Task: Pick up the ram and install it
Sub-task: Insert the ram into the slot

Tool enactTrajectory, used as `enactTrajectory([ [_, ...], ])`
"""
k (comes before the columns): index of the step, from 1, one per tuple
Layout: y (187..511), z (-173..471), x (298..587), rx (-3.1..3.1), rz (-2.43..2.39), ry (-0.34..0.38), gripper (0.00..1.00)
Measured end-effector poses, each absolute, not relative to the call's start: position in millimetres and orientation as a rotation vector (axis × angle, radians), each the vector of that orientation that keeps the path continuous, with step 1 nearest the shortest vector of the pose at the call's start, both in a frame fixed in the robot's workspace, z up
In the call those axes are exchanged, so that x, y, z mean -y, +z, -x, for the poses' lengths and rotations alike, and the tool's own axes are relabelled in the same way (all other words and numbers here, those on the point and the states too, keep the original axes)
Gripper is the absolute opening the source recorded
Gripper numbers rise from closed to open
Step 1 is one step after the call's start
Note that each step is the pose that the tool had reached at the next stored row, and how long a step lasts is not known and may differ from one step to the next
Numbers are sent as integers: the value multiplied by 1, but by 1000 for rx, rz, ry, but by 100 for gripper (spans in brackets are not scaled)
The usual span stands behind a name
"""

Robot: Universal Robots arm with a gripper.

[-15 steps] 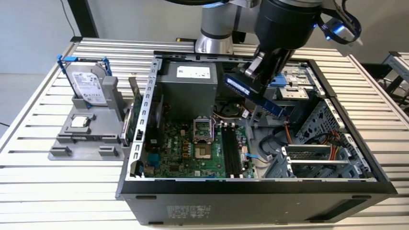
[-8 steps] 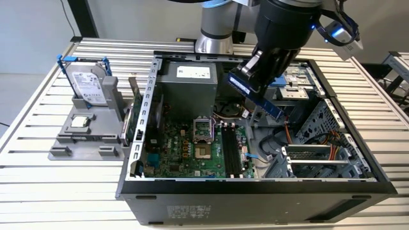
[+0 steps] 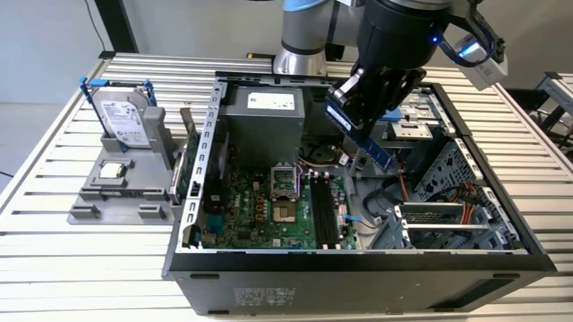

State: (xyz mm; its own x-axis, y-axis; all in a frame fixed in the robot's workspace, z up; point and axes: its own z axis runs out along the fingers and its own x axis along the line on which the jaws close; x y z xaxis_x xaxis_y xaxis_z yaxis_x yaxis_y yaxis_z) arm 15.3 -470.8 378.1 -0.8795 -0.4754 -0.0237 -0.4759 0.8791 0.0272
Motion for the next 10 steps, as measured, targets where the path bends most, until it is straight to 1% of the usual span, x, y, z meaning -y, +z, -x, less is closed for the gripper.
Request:
enactTrajectory([
  [10,378,-15,471,-3081,506,48,0],
])
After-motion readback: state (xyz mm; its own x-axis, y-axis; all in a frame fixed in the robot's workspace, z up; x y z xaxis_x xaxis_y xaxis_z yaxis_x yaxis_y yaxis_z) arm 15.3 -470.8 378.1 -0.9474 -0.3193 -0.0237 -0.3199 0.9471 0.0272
